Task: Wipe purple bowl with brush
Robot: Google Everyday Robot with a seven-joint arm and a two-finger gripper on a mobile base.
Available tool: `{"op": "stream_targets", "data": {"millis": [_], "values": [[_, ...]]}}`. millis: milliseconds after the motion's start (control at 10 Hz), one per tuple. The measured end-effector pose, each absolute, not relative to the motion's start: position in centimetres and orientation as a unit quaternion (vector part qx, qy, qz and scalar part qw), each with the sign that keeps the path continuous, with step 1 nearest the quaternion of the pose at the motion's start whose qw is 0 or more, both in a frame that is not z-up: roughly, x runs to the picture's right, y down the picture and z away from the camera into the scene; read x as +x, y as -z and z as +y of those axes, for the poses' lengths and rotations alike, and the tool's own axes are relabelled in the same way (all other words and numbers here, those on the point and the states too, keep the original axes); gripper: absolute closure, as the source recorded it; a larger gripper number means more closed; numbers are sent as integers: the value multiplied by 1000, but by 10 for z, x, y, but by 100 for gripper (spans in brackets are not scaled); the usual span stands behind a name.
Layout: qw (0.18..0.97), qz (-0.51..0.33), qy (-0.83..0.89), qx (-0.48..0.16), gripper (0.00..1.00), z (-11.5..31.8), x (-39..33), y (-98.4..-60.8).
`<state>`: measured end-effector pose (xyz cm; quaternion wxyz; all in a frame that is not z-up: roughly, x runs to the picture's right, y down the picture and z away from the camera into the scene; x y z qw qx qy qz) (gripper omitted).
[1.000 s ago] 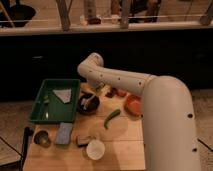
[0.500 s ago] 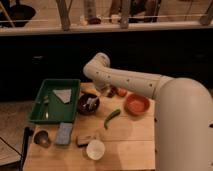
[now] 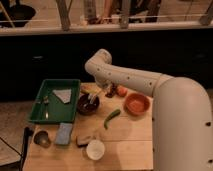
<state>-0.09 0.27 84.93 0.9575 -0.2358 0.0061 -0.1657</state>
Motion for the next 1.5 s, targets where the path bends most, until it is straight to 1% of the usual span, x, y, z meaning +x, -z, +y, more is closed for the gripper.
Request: {"op": "stream_targets", "data": {"millis": [400,600,900,1100,1300,1500], "values": [[947,-16,210,-241,100,1,-32,-852],[940,-26,234,-247,100,8,-43,-845],[933,-21,251,-257,100,20,-21,-826],[933,-8,248,-261,100,19,-3,-821],[937,12,235,-259,100,12,14,-822],[941,21,227,-250,100,-3,12,-832]]}}
